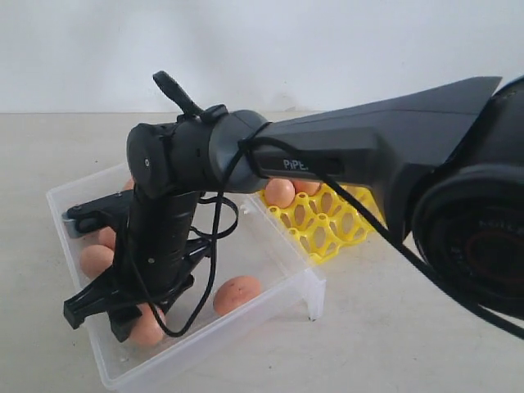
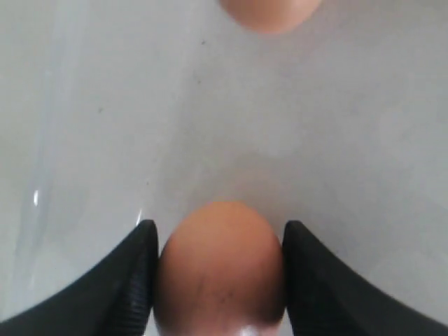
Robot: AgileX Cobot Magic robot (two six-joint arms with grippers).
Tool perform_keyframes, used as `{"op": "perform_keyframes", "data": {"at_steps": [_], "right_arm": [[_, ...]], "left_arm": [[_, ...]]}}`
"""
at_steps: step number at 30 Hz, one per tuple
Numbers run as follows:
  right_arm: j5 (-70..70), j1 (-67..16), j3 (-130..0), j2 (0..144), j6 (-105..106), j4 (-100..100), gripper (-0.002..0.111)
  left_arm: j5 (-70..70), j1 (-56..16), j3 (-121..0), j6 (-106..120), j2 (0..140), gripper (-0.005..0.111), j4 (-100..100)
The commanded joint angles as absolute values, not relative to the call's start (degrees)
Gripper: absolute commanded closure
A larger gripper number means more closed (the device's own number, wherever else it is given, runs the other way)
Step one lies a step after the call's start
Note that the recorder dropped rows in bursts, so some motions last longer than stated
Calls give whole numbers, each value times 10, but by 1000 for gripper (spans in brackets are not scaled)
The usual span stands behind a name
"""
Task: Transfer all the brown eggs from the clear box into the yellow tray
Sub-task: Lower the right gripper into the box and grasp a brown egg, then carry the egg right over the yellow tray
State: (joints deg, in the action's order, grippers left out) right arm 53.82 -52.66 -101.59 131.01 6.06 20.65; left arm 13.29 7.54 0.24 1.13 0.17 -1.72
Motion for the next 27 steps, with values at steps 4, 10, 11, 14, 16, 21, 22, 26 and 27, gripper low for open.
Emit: {"op": "perform_keyframes", "data": {"at_steps": [4,10,11,14,16,21,22,26,27], "right_arm": [[503,-526,-1136,1228,70,84,107],[436,-526,-1220,1129,70,71,107],[421,-526,-1220,1115,70,67,107],[381,-526,-1191,1084,41,59,107],[347,-526,-1139,1059,34,59,107],[112,-526,-884,957,0,66,107],[14,-526,-809,917,-7,70,107],[-266,-519,-544,802,12,123,107],[-325,-513,-488,777,39,156,107]], "left_arm": [[133,74,0,12,0,111,-20],[133,74,0,12,0,111,-20],[133,74,0,12,0,111,-20],[133,74,0,12,0,111,-20],[133,74,0,12,0,111,-20],[133,74,0,12,0,111,-20],[133,74,0,12,0,111,-20],[133,74,0,12,0,111,-20],[133,74,0,12,0,111,-20]]}}
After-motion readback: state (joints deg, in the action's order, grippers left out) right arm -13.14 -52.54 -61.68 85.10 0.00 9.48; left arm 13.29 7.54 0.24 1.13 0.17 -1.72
